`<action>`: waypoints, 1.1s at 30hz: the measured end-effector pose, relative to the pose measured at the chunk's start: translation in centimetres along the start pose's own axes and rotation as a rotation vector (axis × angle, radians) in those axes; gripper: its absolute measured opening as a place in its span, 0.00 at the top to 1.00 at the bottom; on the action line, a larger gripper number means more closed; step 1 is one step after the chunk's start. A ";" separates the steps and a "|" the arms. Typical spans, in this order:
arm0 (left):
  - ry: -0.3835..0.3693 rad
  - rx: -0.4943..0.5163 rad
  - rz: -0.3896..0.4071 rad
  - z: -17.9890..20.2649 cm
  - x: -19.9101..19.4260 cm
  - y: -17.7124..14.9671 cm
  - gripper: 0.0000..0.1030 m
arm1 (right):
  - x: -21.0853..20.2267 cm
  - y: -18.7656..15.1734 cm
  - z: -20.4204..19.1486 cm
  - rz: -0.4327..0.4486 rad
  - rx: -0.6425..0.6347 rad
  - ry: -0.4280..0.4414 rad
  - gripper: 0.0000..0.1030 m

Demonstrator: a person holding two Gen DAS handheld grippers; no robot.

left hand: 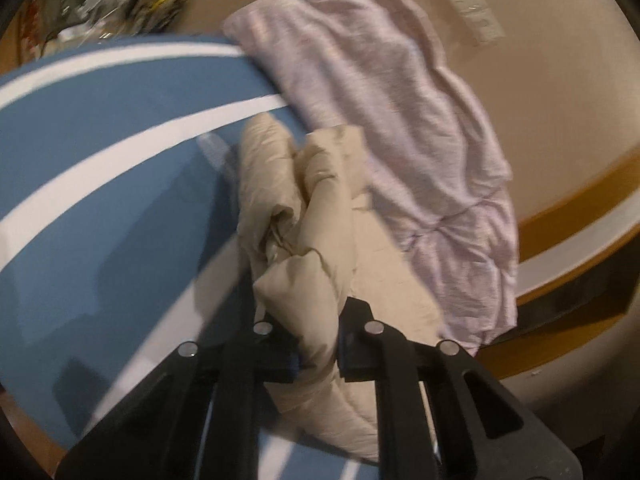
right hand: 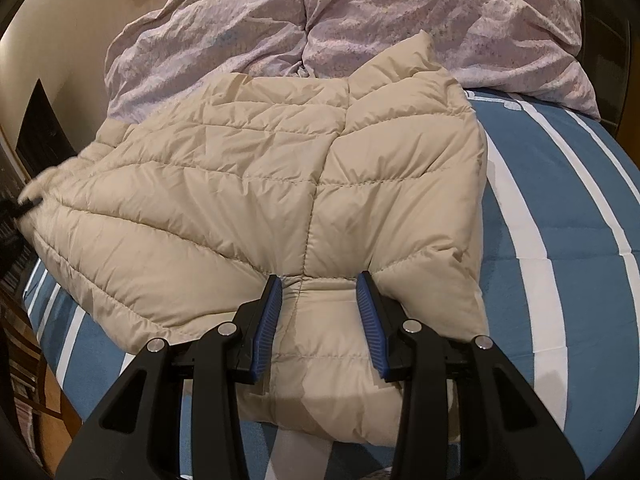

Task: Fold large clothes
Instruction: 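Lift the gripped jacket side with the left tool, then fold the lifted side over the jacket with the left tool, release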

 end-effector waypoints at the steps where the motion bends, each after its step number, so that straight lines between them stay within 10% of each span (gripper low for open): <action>1: -0.019 0.018 0.000 1.3 -0.2 -0.2 0.88 | 0.0 0.0 0.0 0.000 0.002 0.002 0.60; 20: -0.313 0.286 -0.267 19.8 1.9 -15.0 0.89 | 0.4 0.0 0.0 0.008 0.027 0.028 0.60; 33: -0.269 0.326 -0.501 21.2 9.3 -25.9 0.89 | 0.3 0.1 0.5 0.022 0.068 0.087 0.60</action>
Point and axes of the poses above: each gripper's, at about its wrist camera, not at the fingertips, and x roughly the way its jaws point, z to its right, y to its top, the point moved 7 cm from there along x, roughly the way its jaws point, and after that the axes turned 13 degrees about -x, right-handed, at the moved point
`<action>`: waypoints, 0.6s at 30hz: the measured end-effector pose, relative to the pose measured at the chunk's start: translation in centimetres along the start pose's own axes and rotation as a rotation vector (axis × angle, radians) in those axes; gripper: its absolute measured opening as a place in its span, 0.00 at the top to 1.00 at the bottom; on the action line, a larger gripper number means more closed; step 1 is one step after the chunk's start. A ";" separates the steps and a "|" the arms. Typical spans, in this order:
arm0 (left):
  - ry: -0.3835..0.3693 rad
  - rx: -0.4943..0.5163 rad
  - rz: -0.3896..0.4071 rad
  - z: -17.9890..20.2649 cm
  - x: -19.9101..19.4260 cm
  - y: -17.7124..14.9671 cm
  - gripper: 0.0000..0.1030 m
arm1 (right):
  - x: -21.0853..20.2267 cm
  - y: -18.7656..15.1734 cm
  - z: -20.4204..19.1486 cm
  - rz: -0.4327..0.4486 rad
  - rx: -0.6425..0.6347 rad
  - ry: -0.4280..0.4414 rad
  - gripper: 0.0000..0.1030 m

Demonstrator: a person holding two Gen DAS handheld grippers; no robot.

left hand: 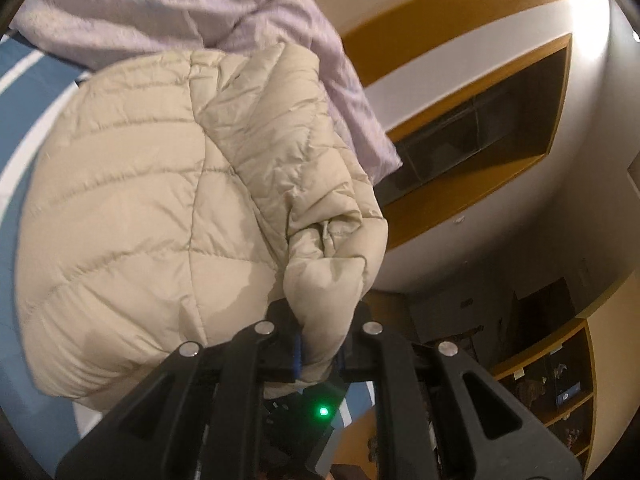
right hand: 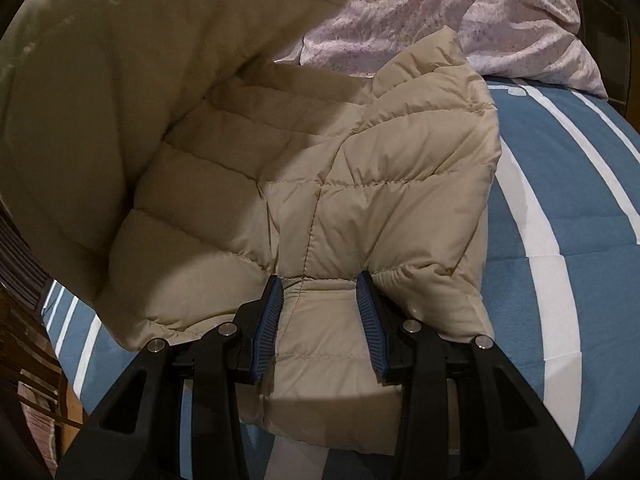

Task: Fold large clothes
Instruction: 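Fold the lifted side over the jacket with the left tool, release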

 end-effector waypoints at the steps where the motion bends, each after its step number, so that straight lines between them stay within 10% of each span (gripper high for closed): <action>1: 0.005 -0.003 -0.009 -0.3 0.6 0.0 0.89 | 0.0 0.0 0.1 0.001 0.005 0.006 0.60; 18: 0.083 -0.015 -0.130 -2.1 8.1 -1.8 0.89 | -0.1 0.1 1.4 0.023 0.068 0.077 0.61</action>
Point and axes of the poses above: each gripper's, at about its wrist camera, not at the fingertips, and x roughly the way its jaws point, z to its right, y to its top, the point moved 7 cm from there along x, roughly the way its jaws point, and after that the axes turned 13 degrees about -x, right-handed, at the moved point
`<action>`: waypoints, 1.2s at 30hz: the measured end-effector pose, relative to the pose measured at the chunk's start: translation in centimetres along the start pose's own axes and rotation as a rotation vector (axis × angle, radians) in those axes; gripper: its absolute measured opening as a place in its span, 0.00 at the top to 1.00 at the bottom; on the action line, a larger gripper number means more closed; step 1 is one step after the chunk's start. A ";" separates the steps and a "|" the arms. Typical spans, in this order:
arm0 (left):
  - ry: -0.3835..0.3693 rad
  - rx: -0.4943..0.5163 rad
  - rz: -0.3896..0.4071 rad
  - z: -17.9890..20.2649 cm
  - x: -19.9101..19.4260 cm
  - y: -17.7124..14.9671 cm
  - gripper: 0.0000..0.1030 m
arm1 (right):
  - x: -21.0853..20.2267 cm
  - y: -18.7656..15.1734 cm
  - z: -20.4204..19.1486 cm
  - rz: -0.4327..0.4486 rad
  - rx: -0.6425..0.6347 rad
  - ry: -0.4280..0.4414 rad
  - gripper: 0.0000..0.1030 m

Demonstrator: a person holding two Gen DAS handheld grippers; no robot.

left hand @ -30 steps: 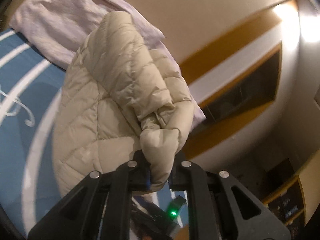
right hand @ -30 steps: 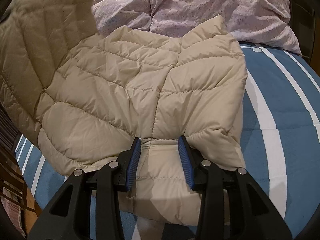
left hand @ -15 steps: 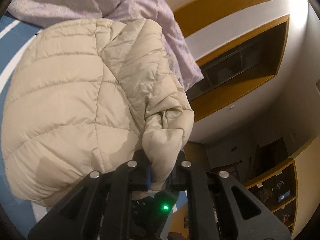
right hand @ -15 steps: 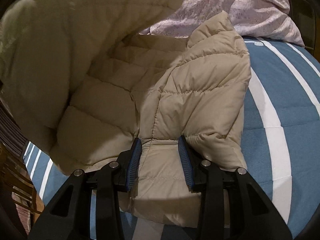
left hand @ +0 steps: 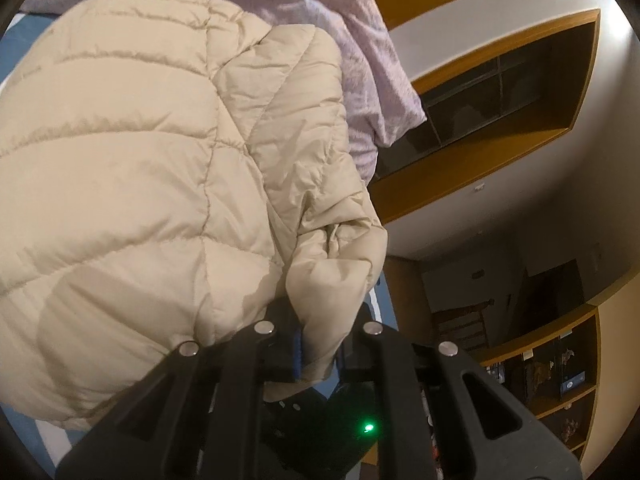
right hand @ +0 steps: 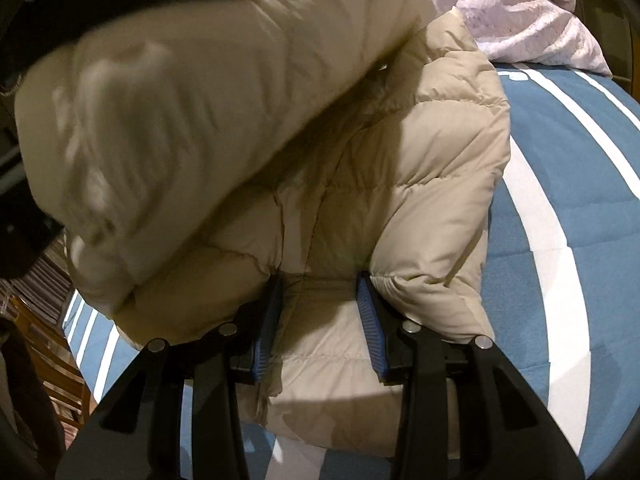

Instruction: Fold large clothes

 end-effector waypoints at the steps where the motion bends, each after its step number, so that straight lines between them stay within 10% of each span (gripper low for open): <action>1: 0.003 -0.002 -0.010 -0.1 0.3 -0.1 0.89 | 0.0 0.0 0.1 0.002 0.007 0.005 0.61; 6: 0.022 -0.024 -0.051 -0.6 1.5 -0.5 0.87 | -0.4 0.0 0.6 0.017 0.048 0.033 0.61; 13: 0.029 -0.007 -0.058 0.6 0.2 -0.9 0.56 | -1.3 -0.2 1.1 0.018 0.082 0.033 0.61; 36: 0.389 0.179 0.205 -3.4 -8.9 1.3 0.50 | -6.8 -0.9 3.4 0.043 0.151 -0.087 0.60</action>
Point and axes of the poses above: each gripper's, at about its wrist camera, not at the fingertips, and x roughly the way its jaws point, z to its right, y to its top, the point moved 7 cm from there along x, roughly the way its jaws point, and after that the axes turned 13 degrees about -x, right-handed, at the moved point
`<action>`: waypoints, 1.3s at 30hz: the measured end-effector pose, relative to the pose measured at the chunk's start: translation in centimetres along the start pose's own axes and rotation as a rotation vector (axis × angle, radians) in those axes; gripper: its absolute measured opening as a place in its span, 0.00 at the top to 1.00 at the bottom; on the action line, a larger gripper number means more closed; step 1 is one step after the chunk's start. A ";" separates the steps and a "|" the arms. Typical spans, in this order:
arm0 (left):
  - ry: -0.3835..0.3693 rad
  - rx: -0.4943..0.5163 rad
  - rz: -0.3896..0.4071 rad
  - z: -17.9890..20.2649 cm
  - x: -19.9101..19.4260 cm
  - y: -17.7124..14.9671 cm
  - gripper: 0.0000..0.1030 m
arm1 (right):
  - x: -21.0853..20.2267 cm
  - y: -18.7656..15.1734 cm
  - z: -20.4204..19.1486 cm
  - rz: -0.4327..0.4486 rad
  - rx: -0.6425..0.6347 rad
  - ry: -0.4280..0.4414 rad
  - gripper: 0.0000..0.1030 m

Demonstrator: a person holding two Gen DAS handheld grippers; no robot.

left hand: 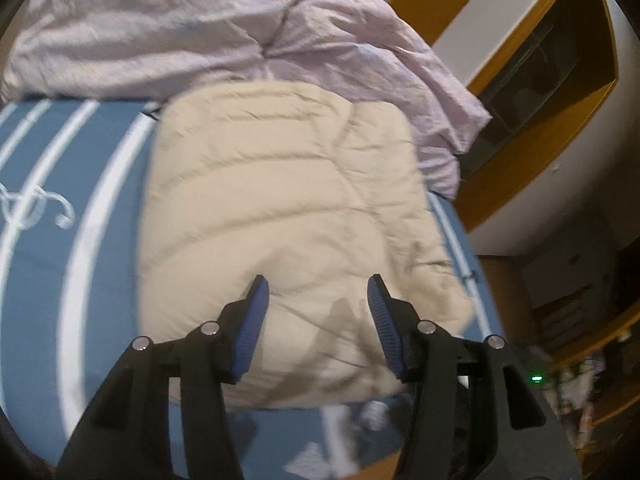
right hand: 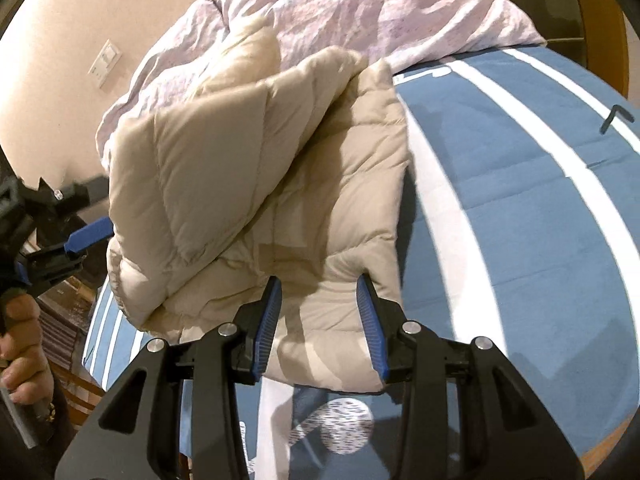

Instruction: Fold large clothes

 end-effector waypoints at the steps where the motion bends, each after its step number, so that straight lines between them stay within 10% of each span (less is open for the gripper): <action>1: 0.027 0.011 0.021 -0.5 -0.1 0.3 0.50 | -0.3 -0.1 0.0 0.004 -0.001 -0.010 0.60; 10: 0.220 -0.001 0.128 -5.8 0.9 3.3 0.46 | -2.4 2.0 2.8 0.066 0.043 -0.081 0.58; 26: 0.126 0.061 0.023 -4.6 5.3 -0.4 0.48 | -5.8 8.7 -1.7 0.216 -0.069 -0.038 0.58; 39: 0.103 0.129 -0.019 -5.0 5.9 -2.4 0.48 | -0.9 9.6 -3.5 0.132 -0.136 -0.080 0.60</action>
Point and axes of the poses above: each gripper's, at about its wrist camera, not at the fingertips, and x roughly the way its jaws point, z to its right, y to its top, the point moved 7 cm from there along x, roughly the way its jaws point, and after that the axes turned 13 degrees about -x, right-handed, at the moved point
